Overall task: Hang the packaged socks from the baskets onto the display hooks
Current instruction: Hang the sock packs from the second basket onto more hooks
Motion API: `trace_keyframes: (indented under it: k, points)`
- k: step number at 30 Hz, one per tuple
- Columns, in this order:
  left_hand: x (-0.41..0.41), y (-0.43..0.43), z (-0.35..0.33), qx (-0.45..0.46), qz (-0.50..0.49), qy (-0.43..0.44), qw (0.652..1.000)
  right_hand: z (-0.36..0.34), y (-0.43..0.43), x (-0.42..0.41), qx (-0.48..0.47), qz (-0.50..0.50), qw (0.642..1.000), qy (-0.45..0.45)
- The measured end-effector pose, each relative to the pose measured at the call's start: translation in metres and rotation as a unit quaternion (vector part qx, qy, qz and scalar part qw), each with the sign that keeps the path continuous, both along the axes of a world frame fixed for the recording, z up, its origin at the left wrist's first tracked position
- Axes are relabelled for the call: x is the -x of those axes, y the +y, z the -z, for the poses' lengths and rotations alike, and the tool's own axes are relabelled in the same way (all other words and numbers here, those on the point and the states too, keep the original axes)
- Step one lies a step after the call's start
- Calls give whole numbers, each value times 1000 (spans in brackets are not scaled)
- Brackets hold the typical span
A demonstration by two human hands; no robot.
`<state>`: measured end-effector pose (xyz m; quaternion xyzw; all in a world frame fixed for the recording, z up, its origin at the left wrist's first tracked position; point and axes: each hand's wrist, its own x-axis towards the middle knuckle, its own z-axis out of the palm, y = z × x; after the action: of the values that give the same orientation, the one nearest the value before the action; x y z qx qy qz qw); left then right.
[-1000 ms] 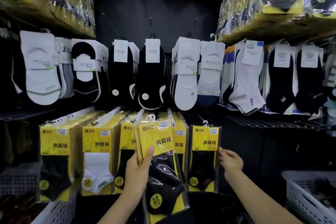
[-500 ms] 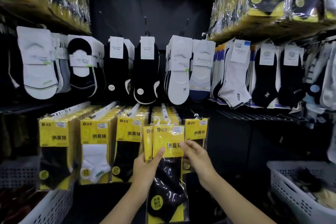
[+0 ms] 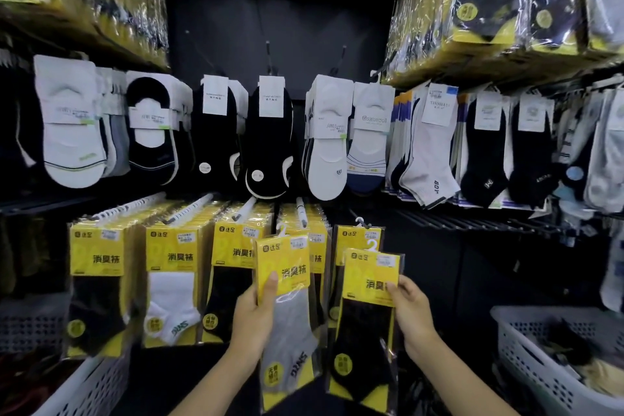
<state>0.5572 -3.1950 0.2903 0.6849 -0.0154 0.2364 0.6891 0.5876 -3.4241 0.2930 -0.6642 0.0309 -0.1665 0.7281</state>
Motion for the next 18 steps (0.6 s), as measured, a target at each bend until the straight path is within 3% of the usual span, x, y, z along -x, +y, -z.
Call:
trace_keyframes:
  k: [4, 10, 18]
  points:
    - [-7, 9, 2, -14, -9, 1, 1000, -14, -15, -22, 38, 43, 998, -16]
    - [-13, 12, 4, -14, -12, 1, 1000, -32, -8, -50, 106, 16, 993, -49]
    - [-19, 15, 7, 2, 0, -2, 1000, -21, -4, -80, 95, 14, 995, -6]
